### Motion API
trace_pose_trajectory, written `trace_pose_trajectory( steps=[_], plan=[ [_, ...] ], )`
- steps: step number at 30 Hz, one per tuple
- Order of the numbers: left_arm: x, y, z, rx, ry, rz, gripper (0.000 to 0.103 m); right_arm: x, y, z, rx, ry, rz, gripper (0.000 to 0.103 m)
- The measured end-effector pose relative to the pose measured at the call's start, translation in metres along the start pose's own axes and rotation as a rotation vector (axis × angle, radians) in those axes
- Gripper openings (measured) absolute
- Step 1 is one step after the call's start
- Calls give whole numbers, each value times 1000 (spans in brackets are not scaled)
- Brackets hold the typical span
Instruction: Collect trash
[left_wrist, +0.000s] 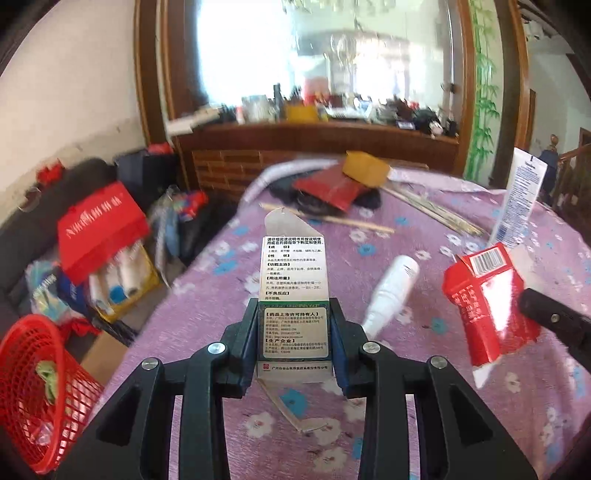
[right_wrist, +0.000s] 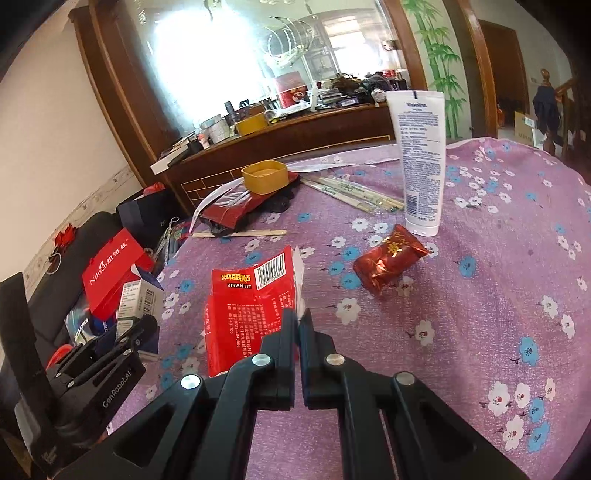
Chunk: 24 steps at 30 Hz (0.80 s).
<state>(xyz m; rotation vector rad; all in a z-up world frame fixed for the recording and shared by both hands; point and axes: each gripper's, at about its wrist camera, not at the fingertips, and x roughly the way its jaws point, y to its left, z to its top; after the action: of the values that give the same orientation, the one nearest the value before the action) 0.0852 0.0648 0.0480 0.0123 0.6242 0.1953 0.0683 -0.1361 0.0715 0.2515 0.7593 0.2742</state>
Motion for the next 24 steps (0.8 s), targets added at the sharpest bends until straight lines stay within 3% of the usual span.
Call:
trace_pose_trajectory(
  steps=[6, 12, 24],
  plan=[
    [5, 6, -3, -5, -3, 7, 33, -7, 17, -4, -67, -50, -18, 3],
    [-5, 8, -2, -5, -58, 40, 33, -11, 25, -5, -105, -80, -32, 3],
    [-7, 7, -2, 5, -79, 56, 33, -12, 24, -6, -108, -89, -44, 3]
  ],
)
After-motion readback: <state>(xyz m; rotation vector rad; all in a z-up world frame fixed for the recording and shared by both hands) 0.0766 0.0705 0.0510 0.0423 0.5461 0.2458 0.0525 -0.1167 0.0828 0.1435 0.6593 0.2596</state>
